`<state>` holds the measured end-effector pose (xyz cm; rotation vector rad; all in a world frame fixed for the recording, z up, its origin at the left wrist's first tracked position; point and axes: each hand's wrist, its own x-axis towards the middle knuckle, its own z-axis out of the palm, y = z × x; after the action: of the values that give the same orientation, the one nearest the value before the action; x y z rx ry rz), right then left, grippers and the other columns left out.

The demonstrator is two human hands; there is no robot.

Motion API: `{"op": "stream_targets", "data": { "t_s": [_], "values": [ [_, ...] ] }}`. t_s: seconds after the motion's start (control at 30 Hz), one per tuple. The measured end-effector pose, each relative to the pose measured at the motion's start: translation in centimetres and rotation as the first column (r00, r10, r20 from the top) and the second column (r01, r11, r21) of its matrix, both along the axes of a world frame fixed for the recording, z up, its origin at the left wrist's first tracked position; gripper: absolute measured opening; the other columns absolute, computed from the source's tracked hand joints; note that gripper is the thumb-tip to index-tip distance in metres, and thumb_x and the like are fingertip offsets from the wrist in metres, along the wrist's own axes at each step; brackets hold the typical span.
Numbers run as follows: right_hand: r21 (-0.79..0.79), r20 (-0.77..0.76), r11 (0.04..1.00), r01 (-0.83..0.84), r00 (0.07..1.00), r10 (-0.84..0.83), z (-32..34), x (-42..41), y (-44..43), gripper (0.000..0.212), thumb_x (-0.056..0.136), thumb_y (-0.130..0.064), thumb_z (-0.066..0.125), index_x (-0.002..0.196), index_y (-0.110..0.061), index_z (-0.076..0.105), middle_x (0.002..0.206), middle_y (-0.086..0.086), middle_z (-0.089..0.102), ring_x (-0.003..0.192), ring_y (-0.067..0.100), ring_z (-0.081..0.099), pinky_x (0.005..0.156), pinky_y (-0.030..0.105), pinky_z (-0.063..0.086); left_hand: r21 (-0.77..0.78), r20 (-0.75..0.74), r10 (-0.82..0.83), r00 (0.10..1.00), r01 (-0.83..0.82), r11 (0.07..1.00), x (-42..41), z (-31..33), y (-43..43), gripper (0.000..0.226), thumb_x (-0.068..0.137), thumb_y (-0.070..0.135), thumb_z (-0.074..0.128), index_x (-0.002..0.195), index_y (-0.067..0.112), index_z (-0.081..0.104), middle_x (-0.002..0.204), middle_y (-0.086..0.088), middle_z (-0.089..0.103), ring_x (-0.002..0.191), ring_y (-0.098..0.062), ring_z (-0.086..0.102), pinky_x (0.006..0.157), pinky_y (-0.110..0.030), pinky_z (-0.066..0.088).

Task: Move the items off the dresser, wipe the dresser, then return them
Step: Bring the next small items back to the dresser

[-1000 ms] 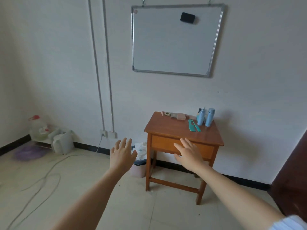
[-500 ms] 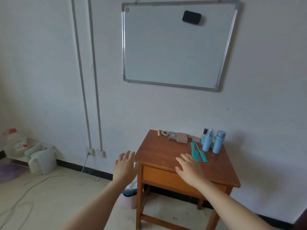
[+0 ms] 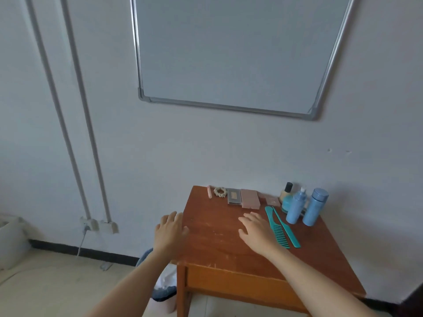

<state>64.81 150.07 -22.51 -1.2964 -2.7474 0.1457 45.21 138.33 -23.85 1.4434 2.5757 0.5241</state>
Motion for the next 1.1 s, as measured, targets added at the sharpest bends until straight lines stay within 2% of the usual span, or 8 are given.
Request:
{"op": "stream_targets", "data": {
  "t_s": [0.17, 0.27, 0.4, 0.6, 0.73, 0.83, 0.97, 1.1],
  "values": [
    [-0.034, 0.001, 0.997, 0.07, 0.998, -0.07, 0.0, -4.8, 5.0, 0.042, 0.097, -0.026, 0.04, 0.138, -0.016, 0.04, 0.147, 0.0, 0.036, 0.138, 0.016, 0.025, 0.113, 0.032, 0.023, -0.02, 0.005, -0.087, 0.996, 0.088, 0.996, -5.8, -0.4, 6.7, 0.045, 0.095, 0.027, 0.035, 0.139, 0.016, 0.033, 0.145, 0.002, 0.035, 0.134, -0.02, 0.027, 0.106, -0.032, 0.028],
    [-0.061, -0.045, 0.99, 0.13, 0.99, -0.132, -0.4, -6.9, 7.6, 0.038, 0.096, -0.025, 0.042, 0.133, -0.016, 0.046, 0.139, 0.001, 0.046, 0.131, 0.015, 0.037, 0.11, 0.031, 0.032, -0.011, 0.021, -0.123, 0.992, 0.123, 0.992, -8.4, -0.4, 10.6, 0.044, 0.095, 0.025, 0.036, 0.138, 0.016, 0.034, 0.144, 0.002, 0.037, 0.133, -0.02, 0.029, 0.105, -0.032, 0.029],
    [-0.115, -0.067, 0.978, 0.172, 0.981, -0.18, -2.0, -8.6, 10.3, 0.033, 0.096, -0.024, 0.044, 0.127, -0.015, 0.054, 0.126, 0.003, 0.057, 0.115, 0.016, 0.052, 0.1, 0.028, 0.042, -0.077, 0.064, -0.158, 0.985, 0.163, 0.984, -9.7, -2.2, 14.7, 0.045, 0.095, 0.025, 0.036, 0.139, 0.016, 0.034, 0.145, 0.001, 0.036, 0.133, -0.021, 0.03, 0.106, -0.033, 0.029],
    [-0.179, -0.058, 0.978, 0.111, 0.991, -0.123, -5.4, -10.7, 16.7, 0.03, 0.095, -0.021, 0.043, 0.121, -0.012, 0.057, 0.122, 0.003, 0.059, 0.114, 0.016, 0.051, 0.098, 0.029, 0.042, -0.134, 0.099, -0.142, 0.985, 0.154, 0.979, -9.7, -5.1, 20.6, 0.044, 0.094, 0.023, 0.035, 0.138, 0.016, 0.036, 0.145, 0.001, 0.037, 0.133, -0.019, 0.032, 0.107, -0.033, 0.03],
    [-0.203, -0.05, 0.978, 0.038, 0.998, -0.049, -7.4, -11.9, 21.9, 0.02, 0.094, -0.016, 0.04, 0.097, -0.009, 0.058, 0.106, 0.002, 0.057, 0.113, 0.018, 0.047, 0.09, 0.028, 0.041, -0.136, 0.126, -0.102, 0.987, 0.119, 0.984, -9.4, -6.8, 24.9, 0.04, 0.094, 0.021, 0.037, 0.133, 0.015, 0.043, 0.14, 0.001, 0.043, 0.128, -0.018, 0.036, 0.102, -0.029, 0.033],
    [-0.21, -0.057, 0.977, -0.047, 0.998, 0.036, -8.6, -13.0, 24.9, 0.03, 0.094, -0.014, 0.038, 0.117, -0.008, 0.056, 0.121, 0.003, 0.055, 0.122, 0.017, 0.038, 0.099, 0.029, 0.036, -0.13, 0.137, -0.07, 0.988, 0.088, 0.988, -9.2, -7.4, 28.1, 0.034, 0.094, 0.02, 0.038, 0.125, 0.014, 0.05, 0.13, -0.001, 0.05, 0.12, -0.018, 0.044, 0.093, -0.027, 0.039],
    [-0.162, -0.015, 0.973, -0.164, 0.986, 0.163, -9.7, -13.9, 27.6, 0.039, 0.094, -0.015, 0.037, 0.132, -0.011, 0.045, 0.138, 0.0, 0.044, 0.132, 0.018, 0.029, 0.109, 0.032, 0.024, -0.111, 0.132, -0.002, 0.991, 0.017, 0.994, -8.3, -8.0, 31.5, 0.031, 0.096, 0.027, 0.037, 0.11, 0.007, 0.055, 0.096, -0.005, 0.059, 0.09, -0.019, 0.051, 0.071, -0.027, 0.043],
    [-0.139, 0.091, 0.972, -0.188, 0.975, 0.201, -11.3, -15.1, 28.7, 0.044, 0.092, -0.011, 0.04, 0.136, -0.006, 0.037, 0.145, 0.006, 0.036, 0.138, 0.023, 0.02, 0.113, 0.041, 0.017, -0.169, 0.173, 0.098, 0.98, -0.068, 0.983, -8.0, -9.0, 33.4, 0.027, 0.092, 0.033, 0.045, 0.1, 0.009, 0.055, 0.1, -0.003, 0.056, 0.096, -0.02, 0.053, 0.072, -0.029, 0.042]
  ]
}}
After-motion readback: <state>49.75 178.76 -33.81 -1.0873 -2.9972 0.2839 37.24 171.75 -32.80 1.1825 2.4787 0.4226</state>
